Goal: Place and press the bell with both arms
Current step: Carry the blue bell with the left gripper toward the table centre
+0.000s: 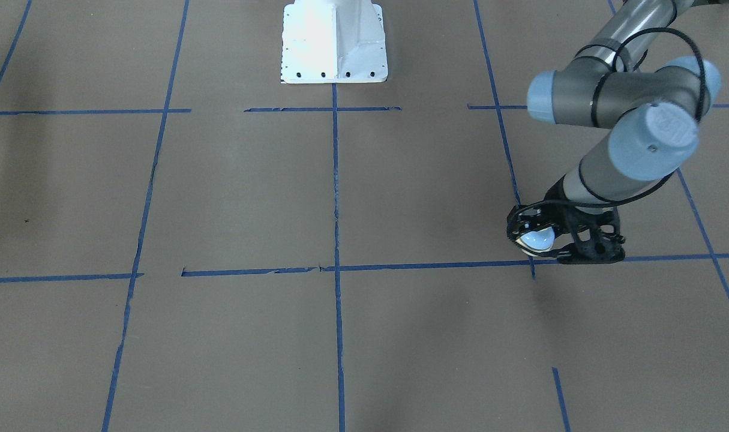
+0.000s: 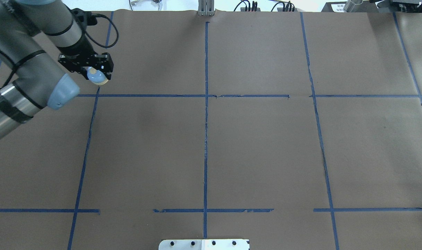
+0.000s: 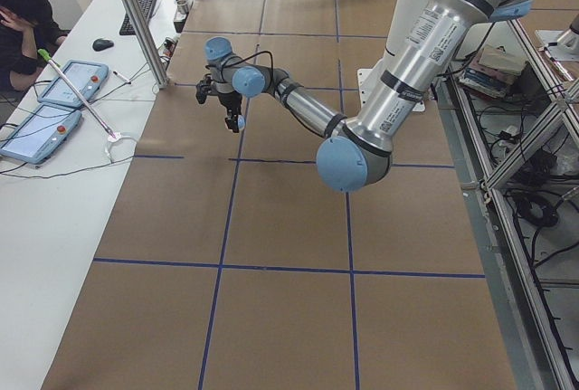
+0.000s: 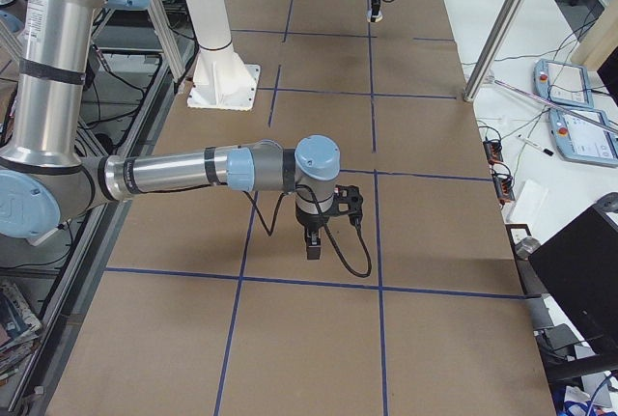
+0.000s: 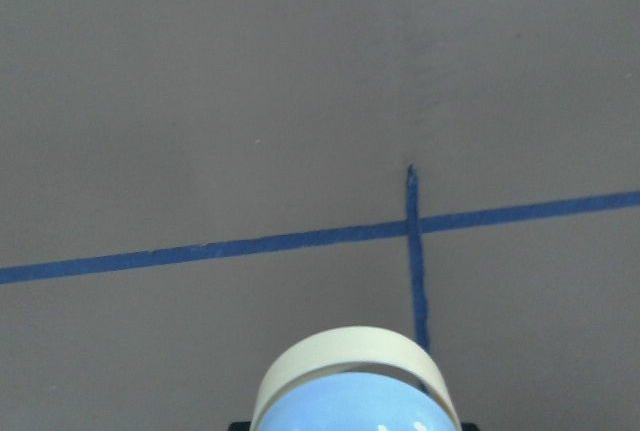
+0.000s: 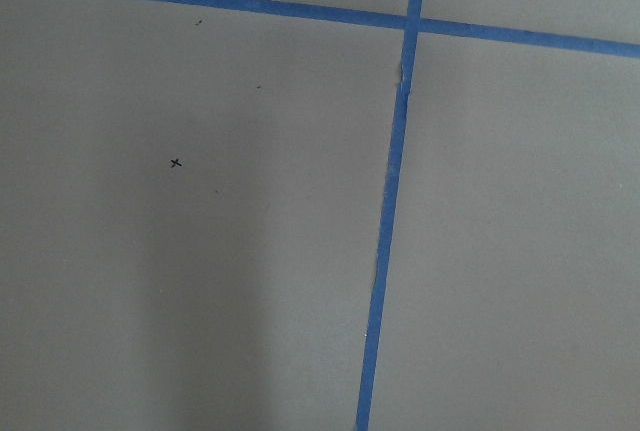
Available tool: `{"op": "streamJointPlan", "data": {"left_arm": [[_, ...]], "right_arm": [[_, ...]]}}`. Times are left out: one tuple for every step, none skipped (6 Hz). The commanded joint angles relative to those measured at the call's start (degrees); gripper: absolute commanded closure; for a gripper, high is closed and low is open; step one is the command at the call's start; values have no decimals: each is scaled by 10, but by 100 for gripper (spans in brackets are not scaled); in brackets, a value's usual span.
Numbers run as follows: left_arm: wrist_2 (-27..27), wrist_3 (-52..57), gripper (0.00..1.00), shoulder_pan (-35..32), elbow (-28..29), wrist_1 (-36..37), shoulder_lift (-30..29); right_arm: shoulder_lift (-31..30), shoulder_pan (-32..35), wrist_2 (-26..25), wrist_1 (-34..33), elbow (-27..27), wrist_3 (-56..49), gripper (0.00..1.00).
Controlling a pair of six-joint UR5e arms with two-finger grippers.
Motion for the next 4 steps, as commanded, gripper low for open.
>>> {"op": "streamJointPlan", "data": {"left_arm": [[32, -114, 100, 52, 163, -8, -172], [79, -158, 100, 89, 214, -27, -219], [85, -203, 100, 113, 278, -68, -262], [107, -238, 100, 140, 344, -110, -302]], "right_arm": [[2, 0, 0, 0, -6, 0, 0], [5, 0, 0, 0, -11, -1, 0], [6, 0, 0, 0, -13, -1, 0], [6, 0, 0, 0, -13, -1, 0]]}}
